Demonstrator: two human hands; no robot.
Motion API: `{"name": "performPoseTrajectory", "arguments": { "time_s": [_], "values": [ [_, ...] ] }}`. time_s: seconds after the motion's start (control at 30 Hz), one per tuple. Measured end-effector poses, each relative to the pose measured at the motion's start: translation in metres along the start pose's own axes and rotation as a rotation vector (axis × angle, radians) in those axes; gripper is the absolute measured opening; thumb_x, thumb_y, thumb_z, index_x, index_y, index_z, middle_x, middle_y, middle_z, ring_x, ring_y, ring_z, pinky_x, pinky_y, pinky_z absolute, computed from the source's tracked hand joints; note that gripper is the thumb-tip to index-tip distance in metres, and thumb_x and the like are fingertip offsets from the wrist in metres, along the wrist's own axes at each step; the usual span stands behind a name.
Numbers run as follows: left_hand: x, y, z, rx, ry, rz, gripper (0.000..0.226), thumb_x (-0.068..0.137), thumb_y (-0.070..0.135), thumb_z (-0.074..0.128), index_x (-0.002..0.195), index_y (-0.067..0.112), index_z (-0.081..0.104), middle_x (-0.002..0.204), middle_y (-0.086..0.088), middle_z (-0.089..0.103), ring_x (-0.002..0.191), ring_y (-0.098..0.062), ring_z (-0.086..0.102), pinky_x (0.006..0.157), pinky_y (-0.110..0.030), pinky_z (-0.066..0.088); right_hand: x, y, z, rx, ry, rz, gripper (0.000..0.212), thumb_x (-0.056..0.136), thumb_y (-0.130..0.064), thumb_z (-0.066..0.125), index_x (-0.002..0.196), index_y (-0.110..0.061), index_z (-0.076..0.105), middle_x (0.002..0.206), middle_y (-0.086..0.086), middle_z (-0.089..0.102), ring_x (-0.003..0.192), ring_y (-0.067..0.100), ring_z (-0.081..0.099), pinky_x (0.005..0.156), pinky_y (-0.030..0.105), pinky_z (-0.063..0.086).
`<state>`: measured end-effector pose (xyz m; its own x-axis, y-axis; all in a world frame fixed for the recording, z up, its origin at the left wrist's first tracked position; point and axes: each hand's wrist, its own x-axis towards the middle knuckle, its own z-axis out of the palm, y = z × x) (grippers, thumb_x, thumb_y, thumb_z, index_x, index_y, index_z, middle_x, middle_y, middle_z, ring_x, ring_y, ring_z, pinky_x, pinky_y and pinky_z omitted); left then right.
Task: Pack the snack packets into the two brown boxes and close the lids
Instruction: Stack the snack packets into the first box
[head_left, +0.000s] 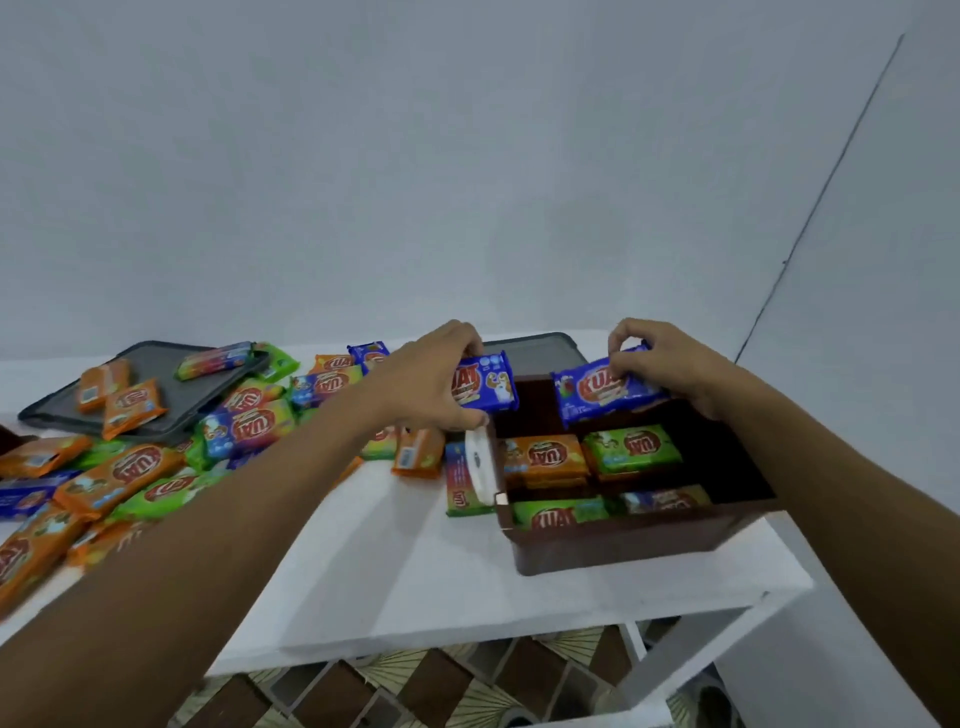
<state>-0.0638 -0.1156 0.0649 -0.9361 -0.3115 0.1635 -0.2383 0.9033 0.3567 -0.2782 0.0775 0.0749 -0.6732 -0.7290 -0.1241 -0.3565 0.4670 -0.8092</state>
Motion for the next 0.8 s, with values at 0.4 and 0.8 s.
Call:
{"name": "performPoseTrajectory", "arguments": {
  "time_s": [0.4, 0.8],
  "values": [
    [0.071, 0.077, 0.091, 0.561, -0.238, 0.140, 0.064, 0.071, 0.059, 0.073, 0.118, 0.020, 0.053, 0.113, 0.000, 0.056, 0.103, -0.023, 0.055, 0.068, -0.037, 0.044, 0.014, 0.081, -0.009, -1.155, 0.101, -0.438, 0.013, 0.085, -0.023, 0.058, 0.097, -0.021, 0.057, 0.097, 0.002, 0.057, 0.096, 0.023, 0.056, 0.065, 0.032, 0.037],
    [0.073, 0.069, 0.116, 0.707, -0.277, 0.032, 0.068, 0.069, 0.067, 0.071, 0.117, 0.021, 0.058, 0.110, -0.001, 0.061, 0.093, -0.025, 0.062, 0.063, -0.035, 0.041, 0.023, 0.095, -0.012, -1.156, -0.174, -0.434, 0.054, 0.081, -0.059, 0.065, 0.123, -0.027, 0.055, 0.122, -0.001, 0.060, 0.105, 0.022, 0.060, 0.079, 0.036, 0.047]
  ]
}}
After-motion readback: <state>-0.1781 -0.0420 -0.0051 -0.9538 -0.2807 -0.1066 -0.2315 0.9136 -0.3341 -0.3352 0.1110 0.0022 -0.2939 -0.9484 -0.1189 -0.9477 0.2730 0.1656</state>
